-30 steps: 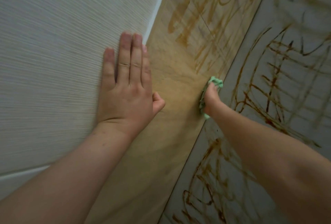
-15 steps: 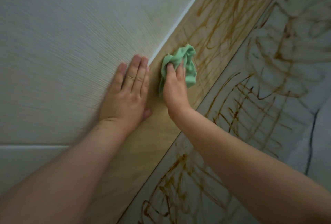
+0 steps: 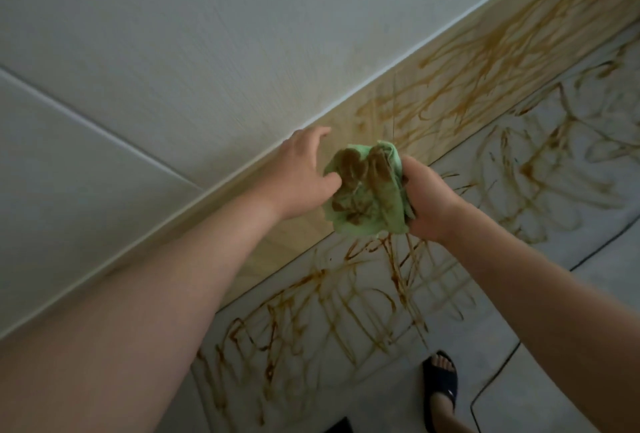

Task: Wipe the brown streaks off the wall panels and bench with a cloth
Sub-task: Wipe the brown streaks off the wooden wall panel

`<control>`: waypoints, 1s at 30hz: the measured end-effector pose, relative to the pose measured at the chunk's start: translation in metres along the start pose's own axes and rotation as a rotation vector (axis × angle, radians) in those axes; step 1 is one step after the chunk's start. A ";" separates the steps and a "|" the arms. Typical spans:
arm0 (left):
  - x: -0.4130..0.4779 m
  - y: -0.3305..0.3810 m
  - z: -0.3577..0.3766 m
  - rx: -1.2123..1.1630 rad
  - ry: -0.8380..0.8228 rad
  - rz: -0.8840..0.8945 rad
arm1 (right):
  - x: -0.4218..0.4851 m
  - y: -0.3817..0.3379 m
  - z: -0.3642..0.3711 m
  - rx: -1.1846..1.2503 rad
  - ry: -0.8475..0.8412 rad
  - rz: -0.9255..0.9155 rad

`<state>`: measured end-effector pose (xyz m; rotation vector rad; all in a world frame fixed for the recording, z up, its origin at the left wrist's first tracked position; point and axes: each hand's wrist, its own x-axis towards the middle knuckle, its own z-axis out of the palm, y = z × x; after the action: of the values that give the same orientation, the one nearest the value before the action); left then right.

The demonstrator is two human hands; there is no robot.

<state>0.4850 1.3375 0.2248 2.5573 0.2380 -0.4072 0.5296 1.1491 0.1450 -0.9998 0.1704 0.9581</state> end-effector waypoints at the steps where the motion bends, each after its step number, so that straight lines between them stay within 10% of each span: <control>1: -0.005 0.006 -0.005 -0.110 -0.064 -0.058 | -0.009 -0.006 0.002 -0.035 -0.042 0.011; 10: -0.027 0.025 -0.027 -0.360 0.020 -0.205 | -0.055 -0.049 0.001 -0.364 -0.041 -0.116; 16: -0.039 0.046 -0.036 -0.637 0.095 -0.269 | -0.058 -0.064 -0.002 -0.545 -0.362 -0.166; 23: -0.073 0.032 -0.070 -0.191 -0.063 -0.338 | -0.065 -0.084 0.004 -1.123 -0.255 -0.464; 30: -0.125 0.027 -0.109 -0.088 -0.170 -0.265 | -0.071 -0.060 0.053 -1.016 -0.341 -0.131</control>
<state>0.4004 1.3622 0.3682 2.3946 0.5223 -0.6933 0.5169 1.1363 0.2502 -1.7089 -0.7315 1.0834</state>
